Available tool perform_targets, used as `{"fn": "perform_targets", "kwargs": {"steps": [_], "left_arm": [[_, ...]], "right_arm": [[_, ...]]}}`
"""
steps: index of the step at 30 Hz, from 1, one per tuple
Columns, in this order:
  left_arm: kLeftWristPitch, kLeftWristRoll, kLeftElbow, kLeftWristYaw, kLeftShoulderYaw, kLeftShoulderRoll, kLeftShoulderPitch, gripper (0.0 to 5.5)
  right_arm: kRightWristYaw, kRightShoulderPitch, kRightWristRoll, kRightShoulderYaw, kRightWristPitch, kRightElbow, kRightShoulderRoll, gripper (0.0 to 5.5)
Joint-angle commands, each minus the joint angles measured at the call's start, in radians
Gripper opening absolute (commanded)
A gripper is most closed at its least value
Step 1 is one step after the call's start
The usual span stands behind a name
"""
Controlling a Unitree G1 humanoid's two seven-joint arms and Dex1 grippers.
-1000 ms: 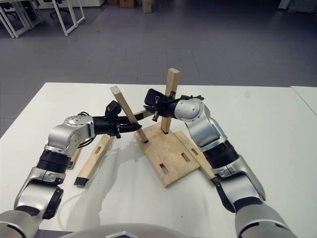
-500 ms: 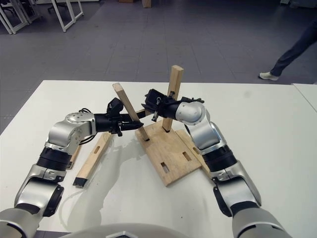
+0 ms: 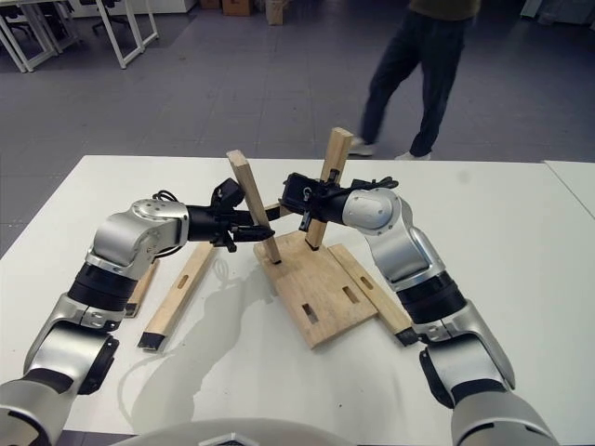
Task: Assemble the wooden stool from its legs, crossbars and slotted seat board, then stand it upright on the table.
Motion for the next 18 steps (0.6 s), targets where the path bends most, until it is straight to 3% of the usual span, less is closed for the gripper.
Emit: {"fn": "perform_targets", "kwargs": {"steps": [1, 10, 17, 18], "left_arm": [[0.03, 0.08, 0.06, 0.04, -0.048, 0.043, 0.121, 2.04], [-0.016, -0.013, 0.012, 0.054, 0.079, -0.009, 0.192, 2.04], [-0.033, 0.042, 0.006, 0.079, 0.052, 0.002, 0.148, 2.04], [-0.036, 0.048, -0.005, 0.084, 0.047, 0.001, 0.142, 2.4]], "right_arm": [[0.049, 0.095, 0.019, 0.041, 0.072, 0.026, 0.033, 1.54], [-0.143, -0.011, 0.294, -0.309, 0.107, -0.16, 0.224, 1.54], [-0.213, 0.015, 0.324, -0.425, 0.13, -0.169, 0.183, 1.54], [-0.216, 0.021, 0.32, -0.43, 0.129, -0.164, 0.174, 1.54]]}}
